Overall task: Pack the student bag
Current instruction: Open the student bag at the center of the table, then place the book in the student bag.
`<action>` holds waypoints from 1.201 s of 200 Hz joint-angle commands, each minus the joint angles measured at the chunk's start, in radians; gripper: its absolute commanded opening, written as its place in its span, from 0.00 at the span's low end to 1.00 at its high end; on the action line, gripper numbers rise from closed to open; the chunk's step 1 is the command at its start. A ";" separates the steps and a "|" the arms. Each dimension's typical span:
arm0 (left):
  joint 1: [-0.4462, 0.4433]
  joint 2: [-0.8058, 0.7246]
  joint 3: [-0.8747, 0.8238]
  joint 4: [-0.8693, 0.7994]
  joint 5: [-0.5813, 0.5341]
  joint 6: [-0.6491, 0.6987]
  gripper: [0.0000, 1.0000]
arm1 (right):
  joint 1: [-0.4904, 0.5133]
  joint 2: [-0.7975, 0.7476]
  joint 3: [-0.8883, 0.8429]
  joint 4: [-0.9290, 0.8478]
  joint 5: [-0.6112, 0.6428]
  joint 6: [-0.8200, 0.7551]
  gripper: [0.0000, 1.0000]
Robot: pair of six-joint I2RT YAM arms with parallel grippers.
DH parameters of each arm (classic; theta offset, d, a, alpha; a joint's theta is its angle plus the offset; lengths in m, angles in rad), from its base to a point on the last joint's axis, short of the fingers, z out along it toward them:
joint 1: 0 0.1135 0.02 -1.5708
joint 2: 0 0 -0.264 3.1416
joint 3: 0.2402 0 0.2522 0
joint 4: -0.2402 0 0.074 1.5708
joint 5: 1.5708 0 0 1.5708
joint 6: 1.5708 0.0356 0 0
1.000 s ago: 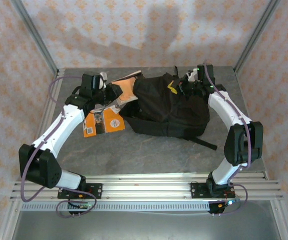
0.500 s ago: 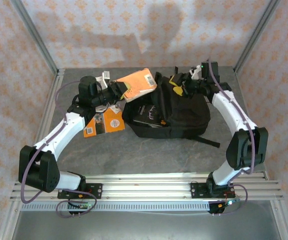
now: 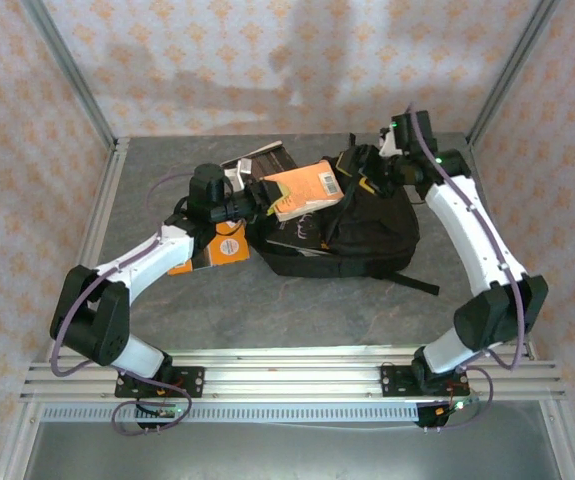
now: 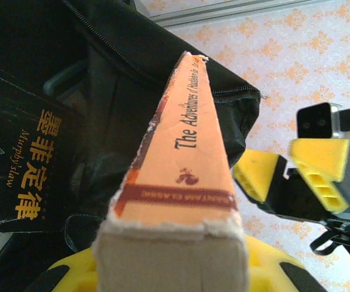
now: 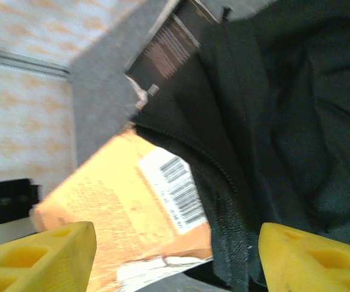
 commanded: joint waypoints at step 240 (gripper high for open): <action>-0.021 0.015 0.303 -0.780 -0.007 0.484 0.00 | 0.045 0.232 0.771 -0.679 0.365 -0.238 0.00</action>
